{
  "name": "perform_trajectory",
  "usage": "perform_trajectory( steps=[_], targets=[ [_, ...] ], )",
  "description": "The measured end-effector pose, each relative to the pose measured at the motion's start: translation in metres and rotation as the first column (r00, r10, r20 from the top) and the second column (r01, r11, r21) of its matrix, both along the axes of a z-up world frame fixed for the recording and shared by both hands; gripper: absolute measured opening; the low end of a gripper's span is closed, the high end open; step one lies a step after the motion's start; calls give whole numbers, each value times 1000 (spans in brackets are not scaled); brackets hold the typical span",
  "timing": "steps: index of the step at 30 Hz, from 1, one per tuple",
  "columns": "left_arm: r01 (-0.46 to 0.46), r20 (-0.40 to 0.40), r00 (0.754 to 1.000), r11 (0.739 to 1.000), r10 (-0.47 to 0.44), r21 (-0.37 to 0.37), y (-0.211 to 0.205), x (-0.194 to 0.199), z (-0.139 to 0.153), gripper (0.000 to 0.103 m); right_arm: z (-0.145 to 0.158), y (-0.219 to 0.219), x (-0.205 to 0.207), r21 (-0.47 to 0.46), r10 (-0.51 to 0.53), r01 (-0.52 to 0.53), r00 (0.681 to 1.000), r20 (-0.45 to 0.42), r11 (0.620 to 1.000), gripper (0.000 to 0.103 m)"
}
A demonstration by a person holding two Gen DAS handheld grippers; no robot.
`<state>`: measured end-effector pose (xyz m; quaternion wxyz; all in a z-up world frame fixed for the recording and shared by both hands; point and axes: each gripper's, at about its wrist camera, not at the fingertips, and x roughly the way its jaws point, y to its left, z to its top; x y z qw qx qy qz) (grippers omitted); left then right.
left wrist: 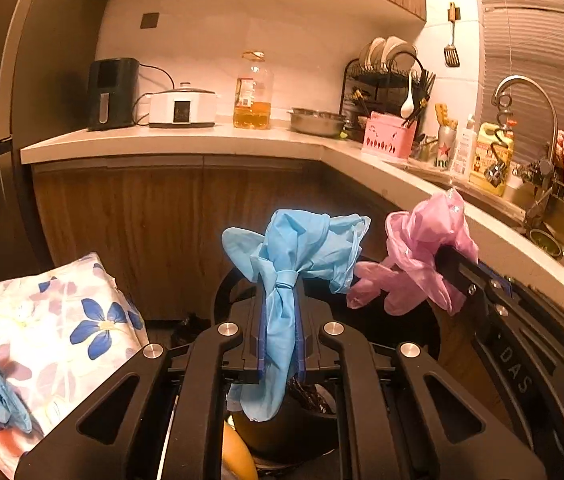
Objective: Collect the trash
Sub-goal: 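Carry both gloves over the black bin and open both tools, then move both open tools back from the bin to the table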
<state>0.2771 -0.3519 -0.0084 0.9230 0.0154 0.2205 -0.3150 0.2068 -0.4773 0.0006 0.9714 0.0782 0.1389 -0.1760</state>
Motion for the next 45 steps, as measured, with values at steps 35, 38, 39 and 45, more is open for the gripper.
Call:
perform_trajectory(
  steps=[35,38,39,45],
  targets=[
    [-193,53,980,980,190,51,82,-41,-10,97,-9,25,-40,17,-42,43,997,-57,999,83],
    [-212,54,976,976,209,49,98,-53,-9,97,-8,34,-50,31,-37,39,998,-48,999,84],
    [-219,56,975,975,216,48,103,-55,-9,97,-7,37,-52,30,-35,36,998,-47,999,84],
    [-293,72,954,955,290,38,142,-79,-11,97,-6,68,-71,18,-10,11,1000,-27,1000,84]
  ],
)
